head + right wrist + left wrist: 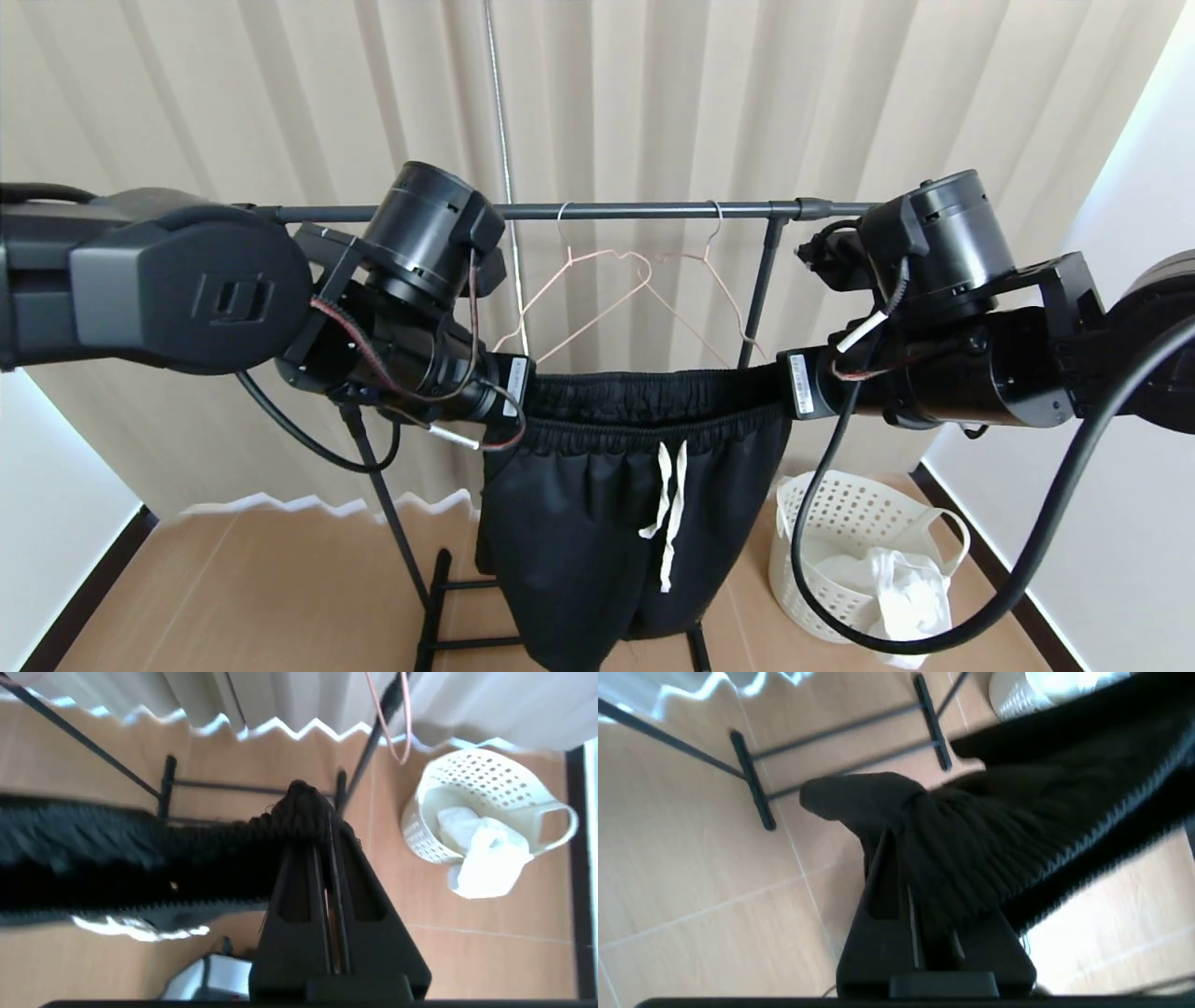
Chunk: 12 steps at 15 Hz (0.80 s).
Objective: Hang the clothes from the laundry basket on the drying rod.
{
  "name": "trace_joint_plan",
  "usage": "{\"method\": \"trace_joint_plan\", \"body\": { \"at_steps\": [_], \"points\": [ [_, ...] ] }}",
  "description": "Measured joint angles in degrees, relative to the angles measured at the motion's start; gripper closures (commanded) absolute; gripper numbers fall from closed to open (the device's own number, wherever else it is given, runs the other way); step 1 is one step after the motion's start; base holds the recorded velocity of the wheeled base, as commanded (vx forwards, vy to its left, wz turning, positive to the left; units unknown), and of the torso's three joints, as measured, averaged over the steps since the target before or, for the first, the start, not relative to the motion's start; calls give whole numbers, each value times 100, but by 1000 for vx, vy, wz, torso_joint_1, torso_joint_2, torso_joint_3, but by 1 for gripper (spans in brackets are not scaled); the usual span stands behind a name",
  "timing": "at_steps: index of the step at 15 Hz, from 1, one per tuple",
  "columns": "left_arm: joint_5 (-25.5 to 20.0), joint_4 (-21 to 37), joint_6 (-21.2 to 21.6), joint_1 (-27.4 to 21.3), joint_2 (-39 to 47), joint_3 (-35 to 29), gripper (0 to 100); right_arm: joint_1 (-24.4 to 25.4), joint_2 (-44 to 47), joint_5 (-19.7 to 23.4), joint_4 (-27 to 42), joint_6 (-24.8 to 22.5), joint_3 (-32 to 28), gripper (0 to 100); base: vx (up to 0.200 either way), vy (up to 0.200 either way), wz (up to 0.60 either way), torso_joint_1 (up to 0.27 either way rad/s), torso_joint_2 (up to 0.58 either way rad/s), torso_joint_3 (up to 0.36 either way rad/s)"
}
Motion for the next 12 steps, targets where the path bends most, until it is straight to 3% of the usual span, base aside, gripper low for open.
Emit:
{"method": "trace_joint_plan", "body": {
  "at_steps": [5,6,10,12],
  "points": [
    [24,24,-1,56,594,-1215,100,2,-89,-33,285,-452,76,100,0,0,0,0,0,0],
    [24,20,2,26,651,-1390,100,6,-72,-22,266,-591,182,0,0,0,0,0,0,0],
    [24,28,5,-149,789,-1903,100,0,-11,90,216,-1290,631,0,0,0,0,0,0,0],
    [27,30,5,-232,835,-2046,100,2,-43,739,-20,-1729,1036,0,0,0,0,0,0,0]
  ]
}}
